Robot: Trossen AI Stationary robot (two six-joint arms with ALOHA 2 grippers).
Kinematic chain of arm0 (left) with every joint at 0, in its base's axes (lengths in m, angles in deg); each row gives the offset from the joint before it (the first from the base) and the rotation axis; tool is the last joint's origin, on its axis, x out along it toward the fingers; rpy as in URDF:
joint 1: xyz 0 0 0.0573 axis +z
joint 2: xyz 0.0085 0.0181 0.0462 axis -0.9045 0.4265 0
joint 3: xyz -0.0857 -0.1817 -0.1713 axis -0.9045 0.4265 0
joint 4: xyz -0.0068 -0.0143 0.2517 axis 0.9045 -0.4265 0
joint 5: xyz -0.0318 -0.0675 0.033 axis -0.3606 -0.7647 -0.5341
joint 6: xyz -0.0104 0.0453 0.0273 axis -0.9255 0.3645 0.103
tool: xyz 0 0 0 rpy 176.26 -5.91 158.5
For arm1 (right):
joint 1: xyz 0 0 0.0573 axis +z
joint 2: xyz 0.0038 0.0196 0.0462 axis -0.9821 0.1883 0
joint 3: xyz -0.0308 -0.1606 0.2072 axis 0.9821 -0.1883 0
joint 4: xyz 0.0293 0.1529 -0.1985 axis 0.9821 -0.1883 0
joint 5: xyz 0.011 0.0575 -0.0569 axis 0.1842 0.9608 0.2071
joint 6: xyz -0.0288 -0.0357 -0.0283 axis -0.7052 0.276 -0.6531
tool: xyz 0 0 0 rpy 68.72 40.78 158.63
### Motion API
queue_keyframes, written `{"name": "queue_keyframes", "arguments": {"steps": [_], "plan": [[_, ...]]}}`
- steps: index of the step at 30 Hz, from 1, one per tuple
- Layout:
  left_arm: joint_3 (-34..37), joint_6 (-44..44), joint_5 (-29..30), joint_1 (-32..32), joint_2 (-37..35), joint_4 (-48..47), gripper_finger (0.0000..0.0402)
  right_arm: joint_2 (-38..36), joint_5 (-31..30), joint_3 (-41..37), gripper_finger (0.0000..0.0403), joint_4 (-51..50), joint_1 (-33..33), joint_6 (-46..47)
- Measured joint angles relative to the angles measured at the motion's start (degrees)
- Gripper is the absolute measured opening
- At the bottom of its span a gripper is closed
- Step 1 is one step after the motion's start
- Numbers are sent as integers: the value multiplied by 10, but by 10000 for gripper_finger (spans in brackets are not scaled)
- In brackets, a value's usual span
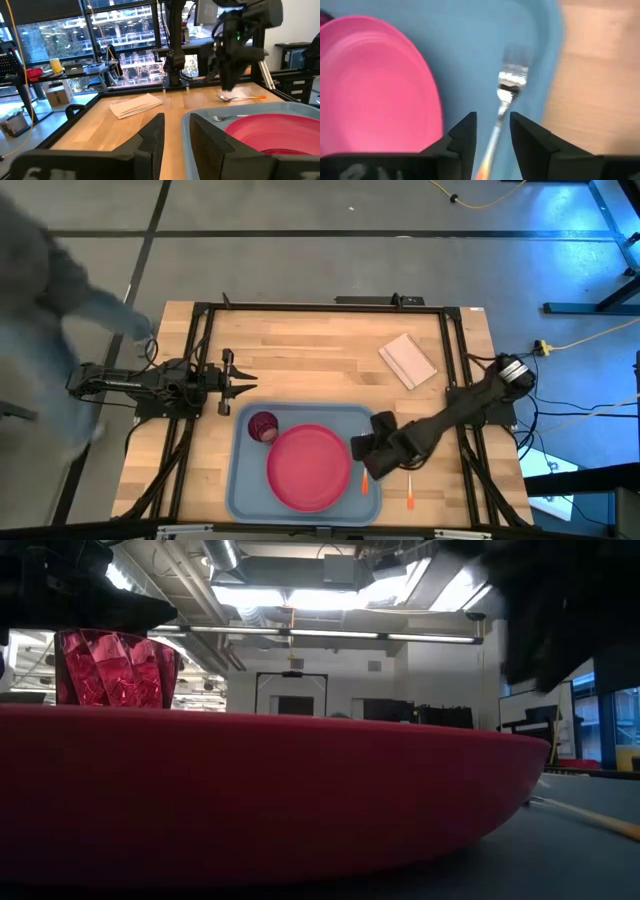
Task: Pick and place plate/cup/fork/spoon on tray
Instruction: Put the orange spoon beside the pink plate on the blue tray
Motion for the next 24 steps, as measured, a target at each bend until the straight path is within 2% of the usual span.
{"name": "queue_keyframes", "arguments": {"steps": [6, 11, 16, 21, 24], "plan": [[0, 0, 0, 0, 0, 0, 84, -1, -7, 48, 122, -119, 72, 154], [0, 0, 0, 0, 0, 0, 84, 20, 62, 48, 122, -121, 127, 248], [0, 0, 0, 0, 0, 0, 84, 34, 107, 47, 122, -99, 137, 244], [0, 0, 0, 0, 0, 0, 84, 34, 113, 47, 122, -76, 142, 183], [0, 0, -1, 0, 0, 0, 84, 39, 122, 47, 122, -77, 154, 244]]}}
